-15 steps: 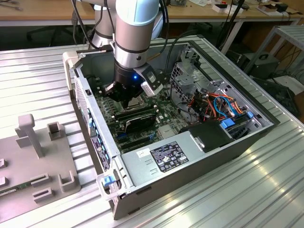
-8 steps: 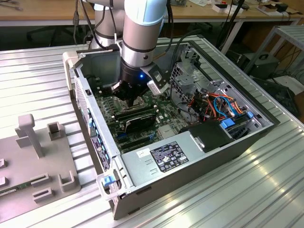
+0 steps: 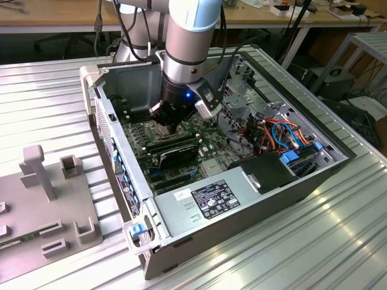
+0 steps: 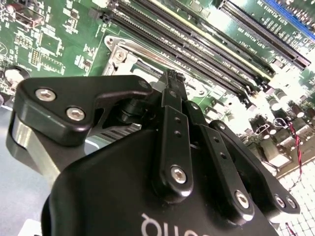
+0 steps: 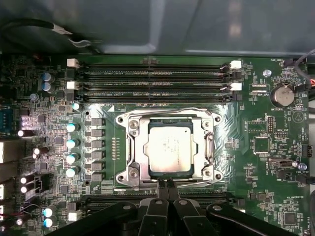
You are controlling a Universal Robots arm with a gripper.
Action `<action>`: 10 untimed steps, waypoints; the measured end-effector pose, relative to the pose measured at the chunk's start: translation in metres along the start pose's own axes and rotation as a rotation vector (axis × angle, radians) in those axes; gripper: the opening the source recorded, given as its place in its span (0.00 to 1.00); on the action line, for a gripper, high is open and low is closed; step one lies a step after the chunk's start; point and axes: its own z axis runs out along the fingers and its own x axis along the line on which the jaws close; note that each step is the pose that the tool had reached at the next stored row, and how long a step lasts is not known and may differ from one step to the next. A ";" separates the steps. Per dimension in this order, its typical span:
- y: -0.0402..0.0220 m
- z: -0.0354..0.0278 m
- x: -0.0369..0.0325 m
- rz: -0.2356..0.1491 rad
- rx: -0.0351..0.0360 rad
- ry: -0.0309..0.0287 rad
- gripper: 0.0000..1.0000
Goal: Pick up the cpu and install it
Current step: 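Install the second cpu locking lever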
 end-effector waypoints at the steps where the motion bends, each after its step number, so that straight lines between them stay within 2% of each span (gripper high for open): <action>1: 0.0005 -0.0010 0.0000 0.000 0.0000 0.0000 0.11; 4: 0.0049 -0.0028 0.0000 0.000 0.0000 0.0000 0.11; 8: 0.0163 -0.0022 0.0001 0.000 0.0031 0.0000 0.11; 10: 0.0200 -0.0020 0.0002 0.000 0.0040 -0.0001 0.11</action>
